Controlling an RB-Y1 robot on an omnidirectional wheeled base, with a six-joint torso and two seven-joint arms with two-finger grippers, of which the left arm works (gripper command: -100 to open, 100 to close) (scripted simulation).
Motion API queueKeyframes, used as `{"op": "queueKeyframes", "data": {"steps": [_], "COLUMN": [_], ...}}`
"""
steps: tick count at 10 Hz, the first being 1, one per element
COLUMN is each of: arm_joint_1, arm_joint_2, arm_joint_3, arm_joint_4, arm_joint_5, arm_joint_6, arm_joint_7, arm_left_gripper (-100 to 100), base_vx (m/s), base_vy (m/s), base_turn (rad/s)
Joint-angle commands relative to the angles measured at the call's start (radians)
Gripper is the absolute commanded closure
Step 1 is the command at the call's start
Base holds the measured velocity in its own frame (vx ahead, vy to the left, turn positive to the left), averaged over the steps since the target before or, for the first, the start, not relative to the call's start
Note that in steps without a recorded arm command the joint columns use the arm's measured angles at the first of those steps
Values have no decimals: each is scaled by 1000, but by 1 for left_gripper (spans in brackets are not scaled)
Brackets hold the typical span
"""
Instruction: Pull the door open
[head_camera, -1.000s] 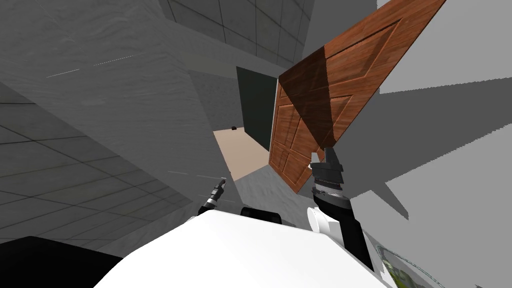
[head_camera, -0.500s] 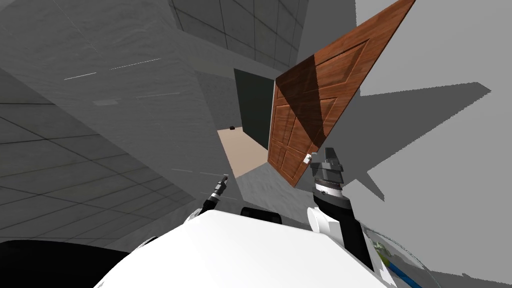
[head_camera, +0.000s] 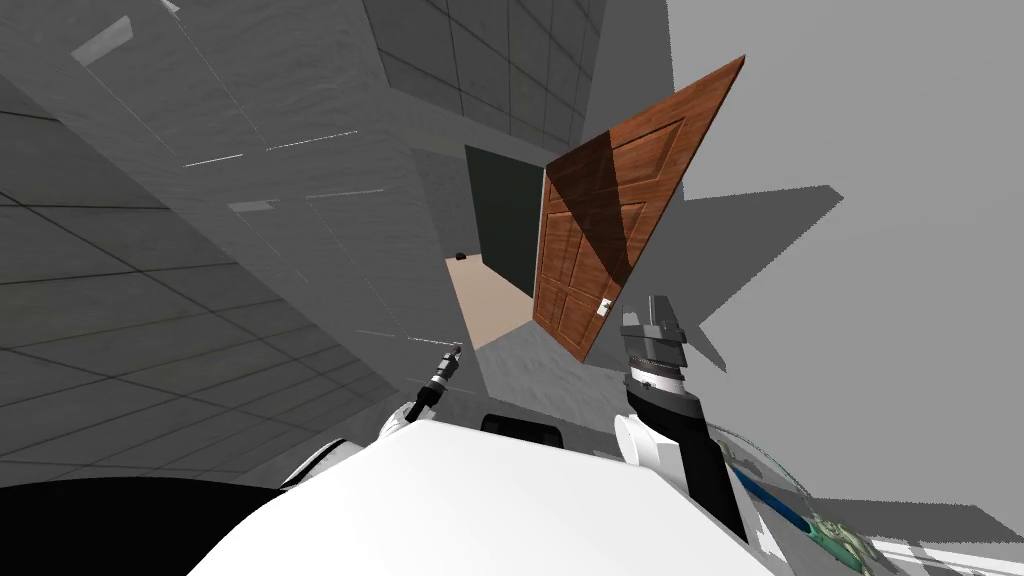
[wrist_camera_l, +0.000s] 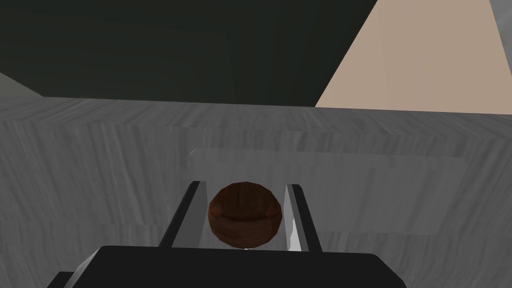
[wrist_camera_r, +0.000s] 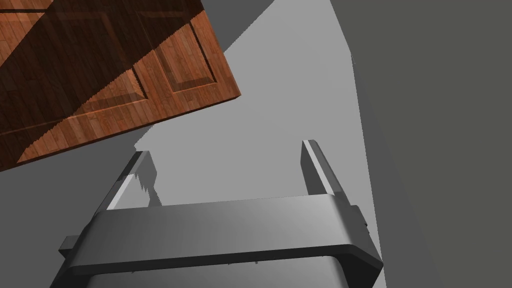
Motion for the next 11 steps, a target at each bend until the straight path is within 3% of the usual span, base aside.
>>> {"op": "queueKeyframes", "data": {"steps": [1, 3, 4, 5, 7, 8, 11], "arm_joint_1": [-31, -66, -62, -52, -48, -37, -18], "arm_joint_2": [-4, -7, -8, 6, 11, 26, 50], "arm_joint_3": [-1, -2, -3, -25, -31, -52, -84], "arm_joint_4": [17, 48, 45, 45, 44, 39, 32], "arm_joint_5": [-4, -7, -6, -23, -28, -43, -67], "arm_joint_6": [13, 16, 14, -11, -19, -44, -82], "arm_joint_7": [0, 0, 0, 22, 28, 49, 81], "arm_left_gripper": [100, 100, 100, 100, 100, 100, 100], "base_vx": [-187, -203, -83, -140, -172, -116, -176], "base_vy": [66, 64, 27, 33, 56, 66, 95], "base_turn": [-74, -57, -30, -40, -26, -22, -37]}}
